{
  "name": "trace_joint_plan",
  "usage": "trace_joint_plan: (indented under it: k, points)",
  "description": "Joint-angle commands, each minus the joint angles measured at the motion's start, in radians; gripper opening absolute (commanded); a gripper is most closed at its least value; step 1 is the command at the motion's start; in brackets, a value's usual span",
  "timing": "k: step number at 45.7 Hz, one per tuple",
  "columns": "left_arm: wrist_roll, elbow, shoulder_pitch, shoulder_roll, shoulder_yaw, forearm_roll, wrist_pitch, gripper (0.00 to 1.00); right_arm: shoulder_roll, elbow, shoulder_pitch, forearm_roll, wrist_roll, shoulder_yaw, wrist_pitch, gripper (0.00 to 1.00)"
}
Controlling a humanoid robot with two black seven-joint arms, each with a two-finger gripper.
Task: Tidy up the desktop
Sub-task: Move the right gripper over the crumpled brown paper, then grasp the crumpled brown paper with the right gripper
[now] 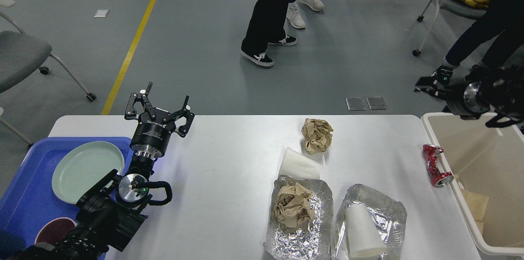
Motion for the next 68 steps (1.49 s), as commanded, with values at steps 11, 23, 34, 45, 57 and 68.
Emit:
trace_joint_plan:
  k: [11, 23, 34, 45, 57, 68]
  points:
    - [0.0, 0.0, 0.0, 0.0, 0.0, 0.0, 0.0, 0.96, 0.066, 0.737, 0.501, -0.121, -0.118, 0.002, 0.002, 1.0]
    - [0.0, 0.0, 0.0, 0.0, 0.0, 0.0, 0.0, 0.96, 0.146, 1.096, 0.742, -0.098, -0.174, 0.002, -0.011, 1.0]
    - [0.0, 0.0, 0.0, 0.0, 0.0, 0.0, 0.0, 0.96, 0.203, 0.998, 0.554, -0.052, -0.174, -0.016, -0.204, 1.0]
    - [0.0, 0.0, 0.0, 0.0, 0.0, 0.0, -0.002, 0.96, 0.273, 0.759, 0.242, 0.019, -0.173, 0.0, -0.487, 1.0]
    - [0.0, 0.0, 0.0, 0.0, 0.0, 0.0, 0.0, 0.96, 0.336, 0.417, -0.097, 0.045, -0.171, 0.163, -0.68, 1.0]
    - [0.0, 0.0, 0.0, 0.0, 0.0, 0.0, -0.002, 0.96, 0.422, 0.227, -0.241, 0.046, -0.17, 0.266, -0.699, 1.0]
